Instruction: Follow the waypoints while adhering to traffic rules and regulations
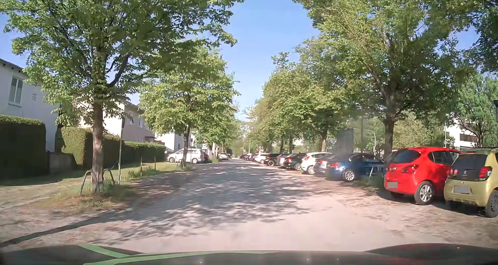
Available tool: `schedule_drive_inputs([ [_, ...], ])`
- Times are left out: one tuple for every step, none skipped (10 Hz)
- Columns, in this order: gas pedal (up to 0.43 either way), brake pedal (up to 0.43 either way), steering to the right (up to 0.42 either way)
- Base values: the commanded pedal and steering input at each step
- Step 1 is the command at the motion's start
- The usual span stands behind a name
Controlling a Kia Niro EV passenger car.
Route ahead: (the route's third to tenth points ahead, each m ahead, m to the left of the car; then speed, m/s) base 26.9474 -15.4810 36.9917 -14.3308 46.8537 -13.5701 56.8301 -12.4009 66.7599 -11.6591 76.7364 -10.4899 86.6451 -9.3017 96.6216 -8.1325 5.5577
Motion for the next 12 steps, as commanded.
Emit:
schedule_drive_inputs([
  [0.087,0.000,-0.004],
  [0.087,0.000,-0.004],
  [0.098,0.000,-0.004],
  [0.098,0.000,-0.004],
  [0.098,0.000,-0.005],
  [0.098,0.000,-0.004],
  [0.098,0.000,-0.005],
  [0.098,0.000,-0.005],
  [0.098,0.000,-0.007],
  [0.098,0.000,-0.008],
  [0.098,0.000,-0.008],
  [0.098,0.000,-0.007],
])
